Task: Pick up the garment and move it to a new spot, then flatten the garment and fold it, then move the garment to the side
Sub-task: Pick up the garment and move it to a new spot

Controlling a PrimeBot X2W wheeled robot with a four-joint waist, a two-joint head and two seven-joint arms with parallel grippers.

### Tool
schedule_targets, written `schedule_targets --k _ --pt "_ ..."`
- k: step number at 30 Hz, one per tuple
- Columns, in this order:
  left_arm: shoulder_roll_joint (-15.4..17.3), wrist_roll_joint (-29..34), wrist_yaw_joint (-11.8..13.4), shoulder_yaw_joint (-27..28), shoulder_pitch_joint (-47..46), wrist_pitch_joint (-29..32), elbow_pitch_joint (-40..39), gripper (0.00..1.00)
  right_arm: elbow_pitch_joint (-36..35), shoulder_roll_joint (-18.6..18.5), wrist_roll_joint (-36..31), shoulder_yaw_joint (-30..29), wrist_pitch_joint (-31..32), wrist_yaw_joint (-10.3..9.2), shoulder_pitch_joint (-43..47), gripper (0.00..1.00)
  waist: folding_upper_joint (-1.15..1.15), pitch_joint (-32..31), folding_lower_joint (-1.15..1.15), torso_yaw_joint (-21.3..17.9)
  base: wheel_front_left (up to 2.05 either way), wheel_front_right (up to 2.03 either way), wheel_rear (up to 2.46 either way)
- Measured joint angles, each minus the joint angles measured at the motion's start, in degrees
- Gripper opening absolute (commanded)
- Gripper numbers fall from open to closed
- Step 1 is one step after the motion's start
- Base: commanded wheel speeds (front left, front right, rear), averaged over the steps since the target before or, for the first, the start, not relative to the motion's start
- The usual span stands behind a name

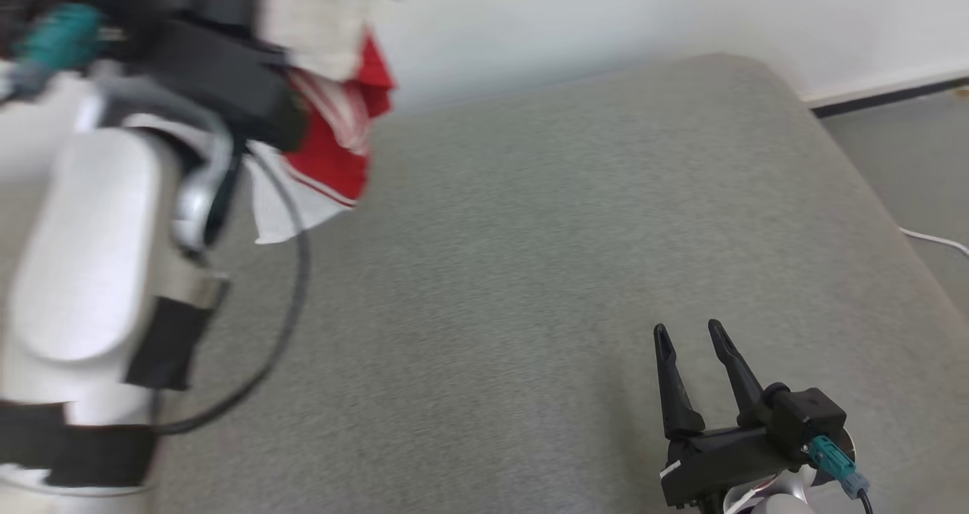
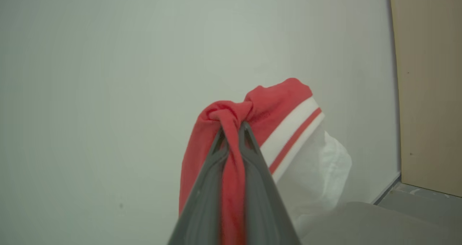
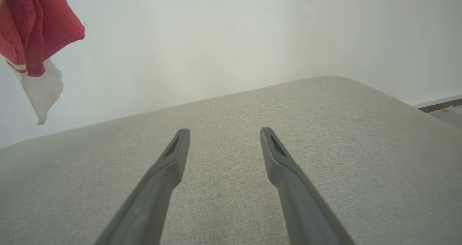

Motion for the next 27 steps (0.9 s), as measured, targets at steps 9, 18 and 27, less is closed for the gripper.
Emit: schedule_targets --k 9,18,27 --pt "-8.36 -1.25 -0.25 -7.56 0.26 -1.76 1.35 0.0 -0.12 0.01 0.09 -0.42 0.0 0.0 0.66 1.0 0.0 -0.45 0.0 -5.98 0.0 0.0 0.0" --pt "-9.36 -4.88 2.69 -6.28 11.32 -5.35 3.12 0.0 -0.43 0.02 0.0 -1.56 0.0 0.0 0.87 1.0 0.0 0.97 0.0 -5.52 0.0 0.0 0.0" --pt "-5.24 -7.12 4.15 -3.0 22.54 -9.7 10.01 0.0 0.25 0.0 -0.71 -0.91 0.01 0.0 -0.53 1.0 0.01 2.73 0.01 -2.59 0.0 0.0 0.0"
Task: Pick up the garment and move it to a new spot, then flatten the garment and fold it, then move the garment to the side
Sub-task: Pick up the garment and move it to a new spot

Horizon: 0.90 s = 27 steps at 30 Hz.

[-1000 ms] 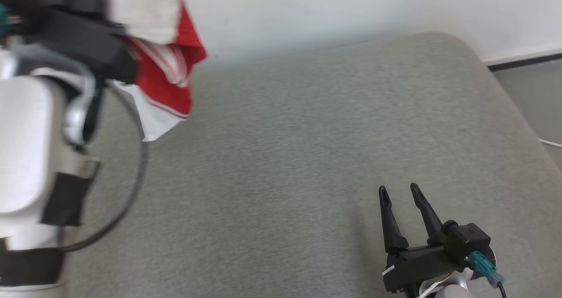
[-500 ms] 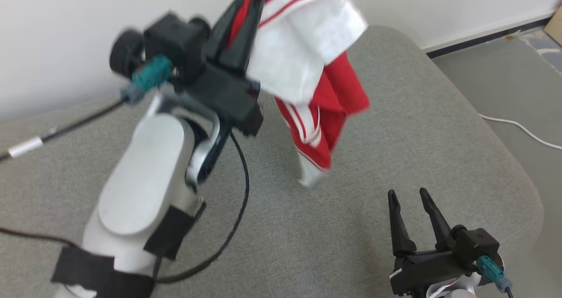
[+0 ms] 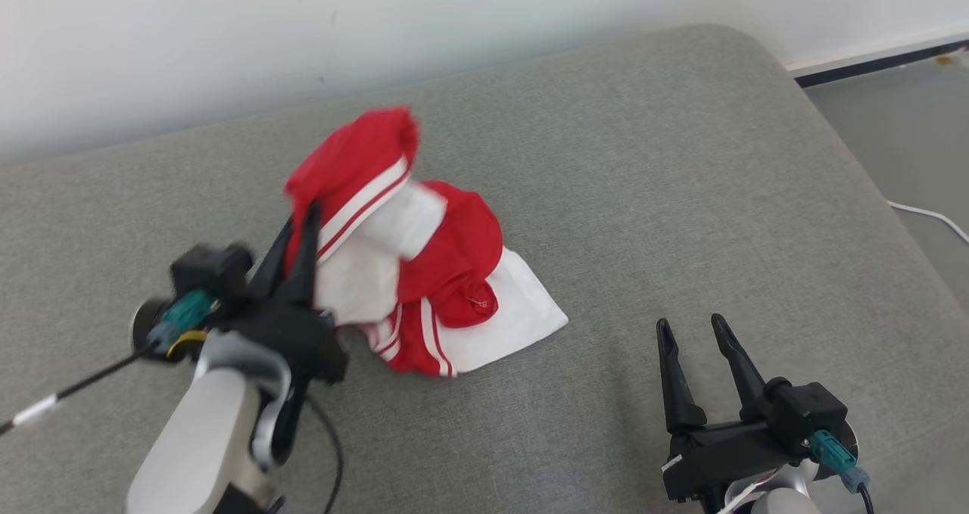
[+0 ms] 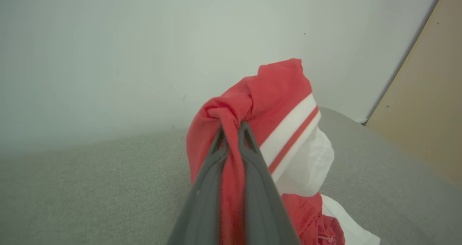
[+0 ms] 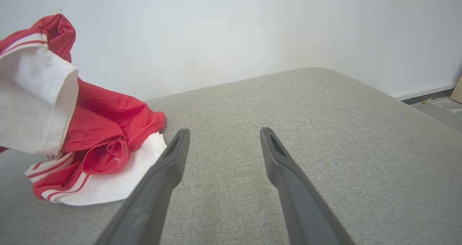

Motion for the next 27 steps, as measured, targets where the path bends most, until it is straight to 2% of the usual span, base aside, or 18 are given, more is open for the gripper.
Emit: schedule_targets --k 6,7,8,16,20,27 --pt "2.4 -0.85 0.48 1.82 2.96 -1.99 6.45 0.0 0.64 0.0 -0.69 0.52 -0.01 0.0 -0.09 1.0 0.0 0.42 0.0 1.21 0.0 0.0 0.0" --pt "2.69 -0.64 0.49 1.58 3.1 -2.15 7.38 0.32 0.7 0.0 -0.73 0.63 0.0 0.0 -0.1 1.0 0.0 0.43 0.0 1.34 0.0 0.0 0.0" --pt "2.79 -0.29 0.47 1.4 3.21 -3.22 8.58 1.0 0.85 0.01 -0.74 0.76 0.0 0.0 -0.21 1.0 0.0 0.38 0.0 1.6 0.0 0.0 0.0" --pt "2.32 2.02 0.63 3.03 3.12 -5.86 4.04 1.0 0.88 0.01 -1.47 -0.08 0.0 0.0 0.14 1.0 0.0 -0.95 0.0 3.95 0.0 0.0 0.0" --pt "3.25 4.26 2.0 5.57 5.62 -6.02 -2.02 1.0 0.79 0.01 -1.86 -0.47 0.0 0.0 1.03 1.0 -0.01 -2.23 -0.01 5.68 0.0 0.0 0.0" --pt "4.95 9.06 1.75 10.34 14.77 -6.02 -14.57 1.0 -0.32 0.03 -1.92 -0.74 -0.01 0.0 2.77 1.0 -0.01 -4.97 -0.01 8.82 0.0 0.0 0.0"
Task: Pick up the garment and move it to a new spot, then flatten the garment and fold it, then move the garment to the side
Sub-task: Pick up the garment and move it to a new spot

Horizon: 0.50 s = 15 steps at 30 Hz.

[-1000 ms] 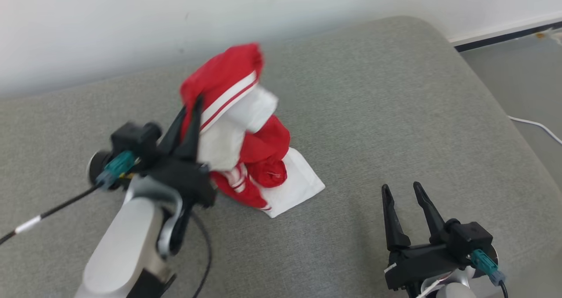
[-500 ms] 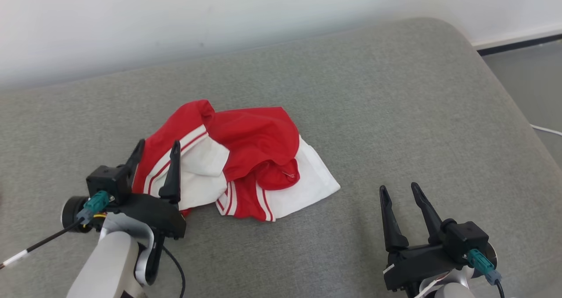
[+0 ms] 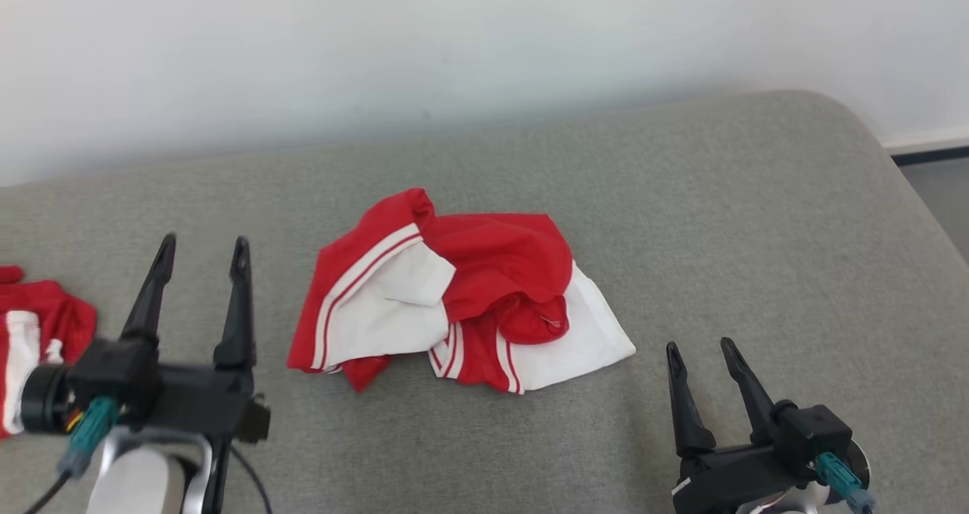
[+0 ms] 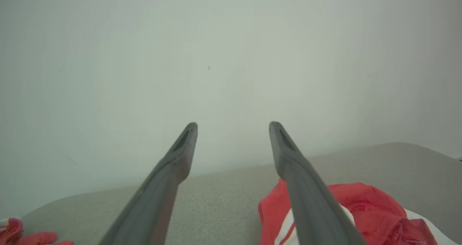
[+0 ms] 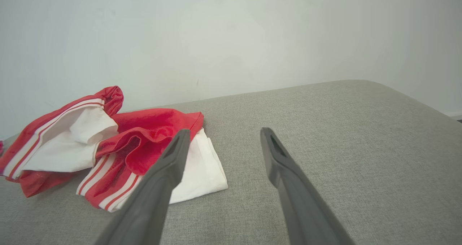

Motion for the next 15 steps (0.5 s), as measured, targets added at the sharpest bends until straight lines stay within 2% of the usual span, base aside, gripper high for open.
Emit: schedule_targets --k 6,15 --pt "-0.21 1.78 -0.01 4.5 8.47 0.0 -6.1 1.0 -0.55 0.0 -0.43 -0.35 0.0 0.0 1.44 1.0 0.0 -2.25 -0.01 2.08 0.0 0.0 0.0" --pt "-2.09 4.19 -0.65 9.15 18.16 0.0 -8.49 1.0 -0.9 0.0 -0.66 -0.48 0.0 0.0 2.46 1.0 0.0 -4.2 -0.01 3.46 0.0 0.0 0.0"
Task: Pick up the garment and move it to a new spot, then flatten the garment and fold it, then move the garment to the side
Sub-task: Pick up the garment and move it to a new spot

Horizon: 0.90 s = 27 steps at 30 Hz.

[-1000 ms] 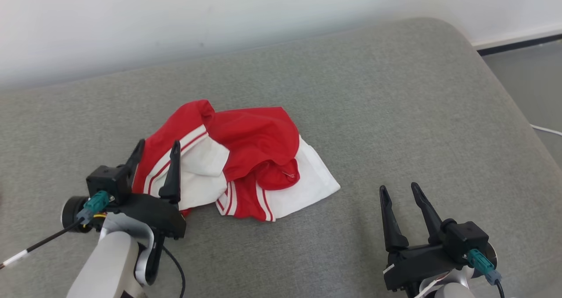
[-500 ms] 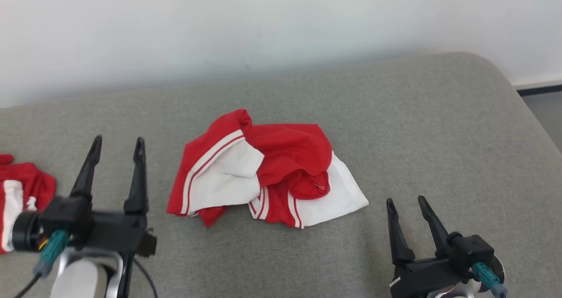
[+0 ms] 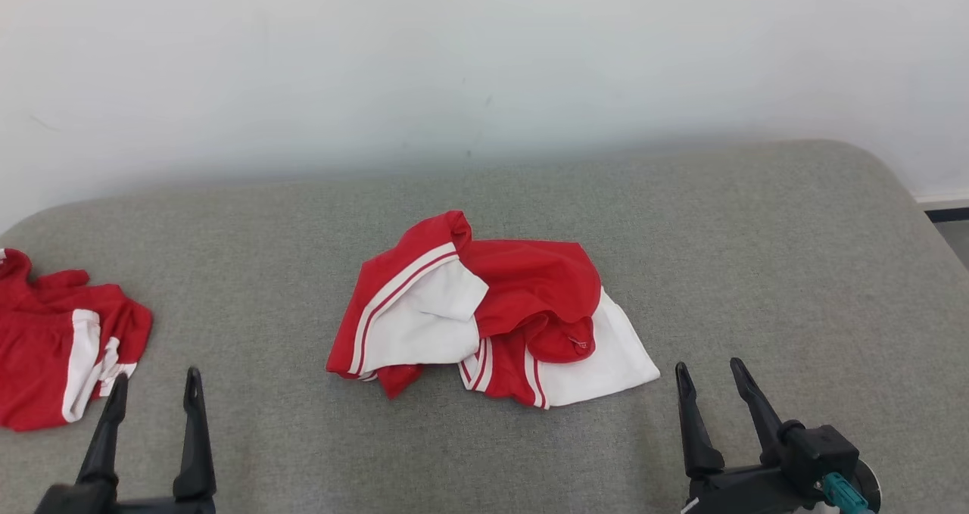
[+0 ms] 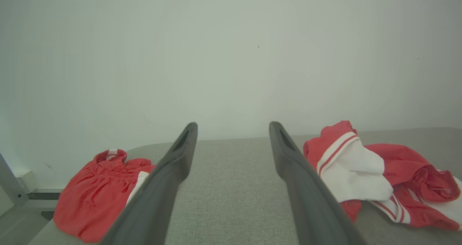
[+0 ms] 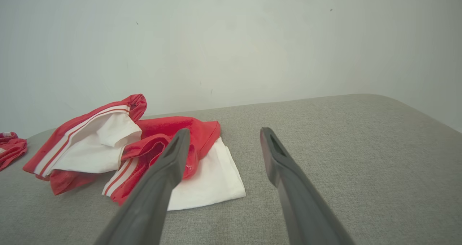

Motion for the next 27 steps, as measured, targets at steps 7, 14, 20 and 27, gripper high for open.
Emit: schedule_targets --k 7,14,20,27 --pt "-2.63 1.31 -0.09 3.35 5.02 0.0 -1.35 1.0 -0.08 -0.01 -0.6 -0.87 0.0 0.0 1.15 1.0 0.0 -0.85 0.0 1.07 0.0 0.0 0.0" --pt "-4.74 3.26 -0.83 5.32 7.05 0.0 -0.96 1.0 0.22 -0.01 -0.69 -1.22 0.0 0.0 1.44 1.0 0.0 -1.24 0.0 1.7 0.0 0.0 0.0" --pt "-6.11 4.38 -2.15 6.0 7.69 0.0 0.13 1.0 0.93 -0.01 -0.67 -0.93 0.0 0.0 1.77 1.0 0.0 -1.3 0.0 2.03 0.0 0.0 0.0" --pt "-6.98 5.92 -3.13 6.12 7.7 0.0 2.12 1.0 1.71 -0.01 -0.58 -0.66 0.0 0.0 1.78 1.0 0.0 -0.98 0.01 2.2 0.0 0.0 0.0"
